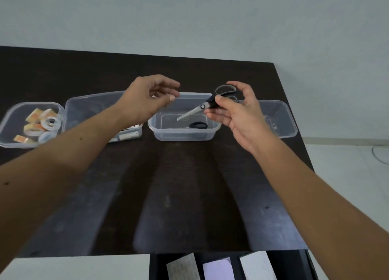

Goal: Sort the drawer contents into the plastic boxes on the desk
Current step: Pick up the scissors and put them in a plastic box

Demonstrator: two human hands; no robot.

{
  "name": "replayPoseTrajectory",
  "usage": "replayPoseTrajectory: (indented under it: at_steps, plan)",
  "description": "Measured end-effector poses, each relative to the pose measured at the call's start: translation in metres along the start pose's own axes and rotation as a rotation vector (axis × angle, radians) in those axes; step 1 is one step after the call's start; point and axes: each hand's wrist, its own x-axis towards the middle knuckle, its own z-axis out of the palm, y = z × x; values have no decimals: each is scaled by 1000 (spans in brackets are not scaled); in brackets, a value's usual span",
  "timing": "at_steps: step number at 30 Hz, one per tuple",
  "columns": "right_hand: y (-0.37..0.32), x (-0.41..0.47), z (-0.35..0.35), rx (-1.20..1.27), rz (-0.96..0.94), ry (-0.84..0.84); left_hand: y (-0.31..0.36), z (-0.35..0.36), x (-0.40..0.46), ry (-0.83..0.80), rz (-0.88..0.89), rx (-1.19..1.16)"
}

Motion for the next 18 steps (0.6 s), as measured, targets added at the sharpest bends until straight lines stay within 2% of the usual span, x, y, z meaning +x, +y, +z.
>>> replayPoseTrajectory:
  at_steps: [4, 8, 12, 18]
  plan:
    - [7, 15, 25, -54, 42, 16, -5, -9, -10, 110, 35, -36]
    - [20, 28, 36, -386, -15, 112, -7, -17, -19, 117, 31, -44]
    - [21, 22, 26, -545, -124, 156, -7, -19, -27, 96, 31, -49]
    - [10, -1, 6, -534, -281, 138, 12, -1, -35, 58, 92, -144]
